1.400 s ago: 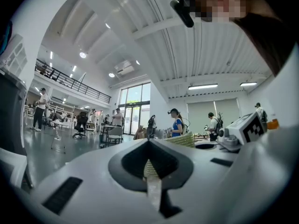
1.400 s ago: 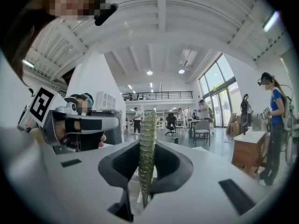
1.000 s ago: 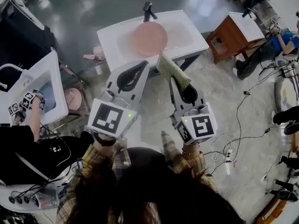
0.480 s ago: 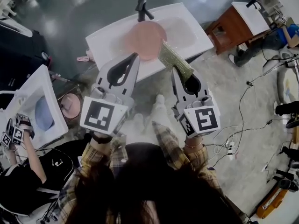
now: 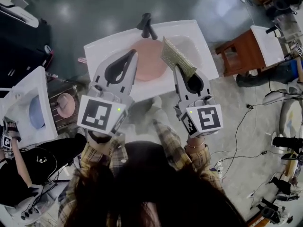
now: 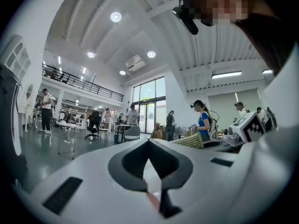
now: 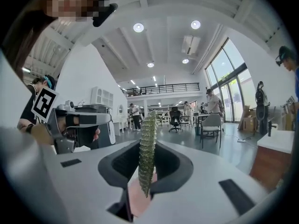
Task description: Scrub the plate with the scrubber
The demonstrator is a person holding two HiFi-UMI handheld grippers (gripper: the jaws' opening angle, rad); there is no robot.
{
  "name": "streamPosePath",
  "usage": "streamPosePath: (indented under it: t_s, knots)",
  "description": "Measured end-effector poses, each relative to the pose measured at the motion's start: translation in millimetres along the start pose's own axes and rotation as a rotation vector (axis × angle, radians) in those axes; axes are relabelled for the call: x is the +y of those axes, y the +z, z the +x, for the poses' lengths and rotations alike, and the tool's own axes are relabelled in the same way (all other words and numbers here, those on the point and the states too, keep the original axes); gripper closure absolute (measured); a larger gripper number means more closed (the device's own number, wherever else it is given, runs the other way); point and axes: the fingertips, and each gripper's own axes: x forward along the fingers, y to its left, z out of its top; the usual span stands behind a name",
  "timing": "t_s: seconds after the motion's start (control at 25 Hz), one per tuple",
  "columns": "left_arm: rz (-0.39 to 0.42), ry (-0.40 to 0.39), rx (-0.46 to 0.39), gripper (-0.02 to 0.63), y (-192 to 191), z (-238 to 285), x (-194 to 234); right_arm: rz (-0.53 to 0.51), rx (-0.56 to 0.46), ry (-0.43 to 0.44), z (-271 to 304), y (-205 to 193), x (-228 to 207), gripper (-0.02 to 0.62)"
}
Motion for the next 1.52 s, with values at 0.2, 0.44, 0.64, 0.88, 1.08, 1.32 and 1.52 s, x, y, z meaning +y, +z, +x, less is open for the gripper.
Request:
streamPosePath:
  t_s: [0.2, 0.44, 0.64, 0.88, 1.08, 1.32, 1.52]
  knots:
    - [-0.01, 0.085, -0.019, 0.593, 6, 41, 15, -0.028, 0.004, 0.102, 42, 11, -34, 0.514]
    - [-0.031, 0.226, -0.017, 0.592, 9, 81, 37, -0.038, 0.048, 0.252, 90, 9, -66, 0.514]
    - [-0.043, 0.334, -0.021, 0.592, 8, 89, 53, -0.032, 0.067, 0.364, 109, 12, -77, 0.514]
    - [-0.059, 0.369, 0.016, 0.592, -4, 88, 69, -0.064, 0.096, 0.427, 123, 7, -65, 0.514]
    - [-0.06, 0.353, 0.03, 0.593, -7, 95, 75, -0.054, 0.116, 0.423, 131, 2, -66, 0.514]
    - [-0.08, 0.33, 0.086, 0.592, -32, 103, 79, -0.032, 0.137, 0.401, 133, -11, -69, 0.514]
    - [-0.13, 0.309, 0.183, 0.592, -79, 107, 82, -0.008, 0.191, 0.382, 128, -36, -78, 0.514]
